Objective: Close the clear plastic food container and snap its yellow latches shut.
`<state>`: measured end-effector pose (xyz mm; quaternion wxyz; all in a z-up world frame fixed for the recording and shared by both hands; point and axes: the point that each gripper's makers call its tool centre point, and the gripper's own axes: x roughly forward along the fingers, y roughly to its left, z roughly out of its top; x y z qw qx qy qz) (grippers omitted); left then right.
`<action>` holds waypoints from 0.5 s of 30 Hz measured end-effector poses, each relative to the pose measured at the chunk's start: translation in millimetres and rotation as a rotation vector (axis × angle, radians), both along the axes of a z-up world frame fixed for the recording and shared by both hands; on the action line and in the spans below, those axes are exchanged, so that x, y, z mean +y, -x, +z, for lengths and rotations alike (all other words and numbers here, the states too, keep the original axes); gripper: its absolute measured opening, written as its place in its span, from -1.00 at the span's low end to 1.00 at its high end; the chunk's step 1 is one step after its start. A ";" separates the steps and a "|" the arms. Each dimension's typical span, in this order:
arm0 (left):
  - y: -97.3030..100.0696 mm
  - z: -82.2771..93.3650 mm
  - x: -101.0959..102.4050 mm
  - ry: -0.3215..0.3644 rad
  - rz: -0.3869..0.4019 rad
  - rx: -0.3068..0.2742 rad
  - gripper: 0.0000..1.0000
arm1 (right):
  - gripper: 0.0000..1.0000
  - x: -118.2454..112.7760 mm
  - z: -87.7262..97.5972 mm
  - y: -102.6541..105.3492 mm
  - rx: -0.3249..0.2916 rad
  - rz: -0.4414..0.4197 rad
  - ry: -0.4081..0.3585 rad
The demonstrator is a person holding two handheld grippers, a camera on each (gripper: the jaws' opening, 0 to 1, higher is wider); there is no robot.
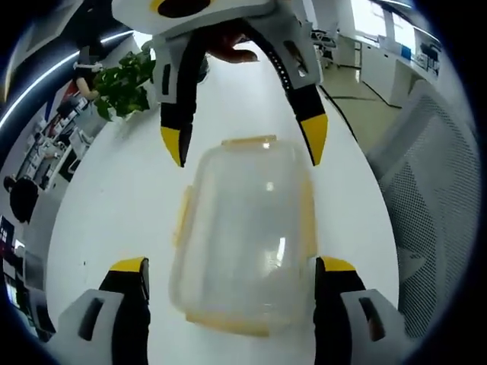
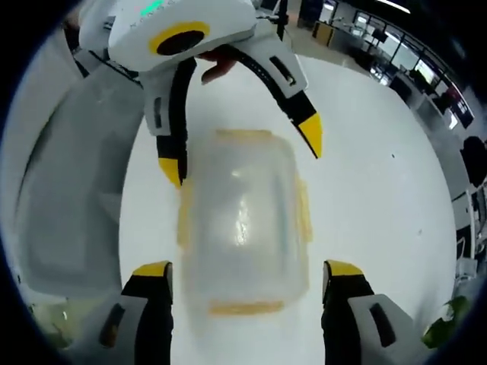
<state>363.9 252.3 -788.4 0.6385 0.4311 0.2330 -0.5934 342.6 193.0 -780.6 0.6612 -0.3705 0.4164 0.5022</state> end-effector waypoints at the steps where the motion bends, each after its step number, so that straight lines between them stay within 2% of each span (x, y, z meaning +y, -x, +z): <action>1: -1.2 -1.8 -0.6 -0.003 -0.003 -0.004 0.82 | 0.66 0.1 -1.5 0.6 0.003 -0.002 -0.003; 9: -0.5 -14.8 0.3 -0.037 -0.025 0.014 0.81 | 0.65 -2.0 -16.1 -3.1 -0.014 0.001 0.022; 11: 0.2 -16.6 2.4 -0.046 -0.020 0.029 0.78 | 0.59 -0.7 -17.0 -1.6 0.001 -0.004 0.015; 12: 1.7 -17.0 3.2 -0.046 -0.015 0.052 0.73 | 0.56 -0.5 -19.2 1.8 0.030 -0.011 0.011; 13: 0.7 -16.4 2.7 -0.041 -0.018 0.045 0.74 | 0.57 -0.6 -18.7 -1.7 0.008 -0.009 0.011; 15: 0.4 -17.0 2.9 -0.040 -0.019 0.050 0.72 | 0.57 -0.4 -18.4 -1.3 0.013 -0.012 0.006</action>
